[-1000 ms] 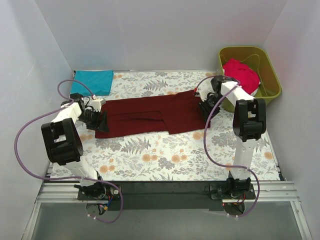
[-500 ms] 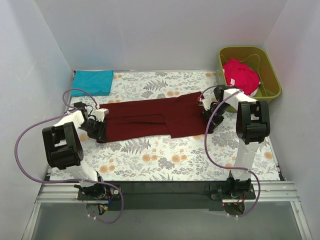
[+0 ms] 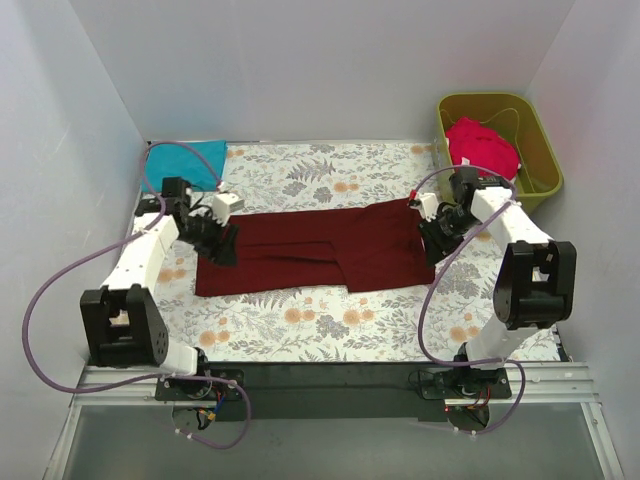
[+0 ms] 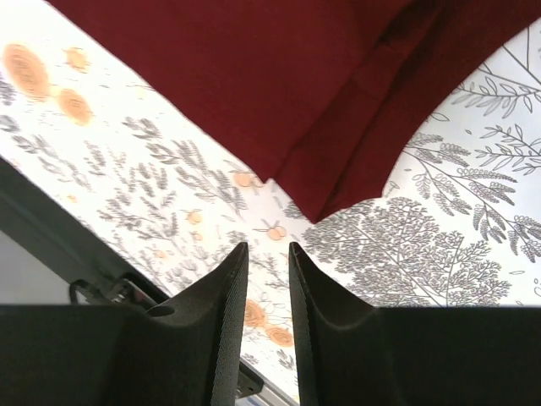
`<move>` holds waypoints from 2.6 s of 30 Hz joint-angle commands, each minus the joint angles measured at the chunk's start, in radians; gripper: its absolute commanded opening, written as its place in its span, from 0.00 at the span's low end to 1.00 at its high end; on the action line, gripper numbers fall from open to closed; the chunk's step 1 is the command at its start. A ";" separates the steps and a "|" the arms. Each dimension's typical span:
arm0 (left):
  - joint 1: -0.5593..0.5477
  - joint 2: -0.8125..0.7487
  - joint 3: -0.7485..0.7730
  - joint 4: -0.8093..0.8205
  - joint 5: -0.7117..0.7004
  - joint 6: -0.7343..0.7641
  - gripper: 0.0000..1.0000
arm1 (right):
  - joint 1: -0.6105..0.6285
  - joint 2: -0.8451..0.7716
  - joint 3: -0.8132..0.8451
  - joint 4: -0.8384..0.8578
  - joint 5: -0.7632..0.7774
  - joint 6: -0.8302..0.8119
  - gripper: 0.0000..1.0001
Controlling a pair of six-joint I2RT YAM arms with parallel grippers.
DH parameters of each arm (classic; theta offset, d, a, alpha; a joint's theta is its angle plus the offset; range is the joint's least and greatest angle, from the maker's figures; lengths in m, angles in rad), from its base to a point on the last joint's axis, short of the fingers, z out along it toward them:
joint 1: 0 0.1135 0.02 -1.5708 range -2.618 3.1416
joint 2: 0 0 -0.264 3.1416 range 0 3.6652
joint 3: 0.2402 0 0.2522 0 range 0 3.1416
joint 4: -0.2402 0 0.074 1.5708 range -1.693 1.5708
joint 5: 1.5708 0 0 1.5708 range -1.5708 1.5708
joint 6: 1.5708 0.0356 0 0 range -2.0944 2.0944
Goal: Fold and stack the t-shirts
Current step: Fold the tshirt
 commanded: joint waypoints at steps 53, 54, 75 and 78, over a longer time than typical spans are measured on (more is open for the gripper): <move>-0.917 0.452 -0.001 0.824 -0.101 -1.169 0.44 | 0.007 0.071 -0.229 0.317 -0.100 0.288 0.02; -0.917 0.457 0.002 0.824 -0.110 -1.177 0.43 | 0.007 0.071 -0.229 0.321 -0.101 0.288 0.01; -0.916 0.443 0.016 0.723 -0.309 -1.164 0.35 | 0.007 0.056 -0.235 0.318 -0.129 0.279 0.01; -0.916 0.480 0.049 0.726 -0.296 -1.166 0.35 | 0.007 0.048 -0.234 0.318 -0.137 0.279 0.01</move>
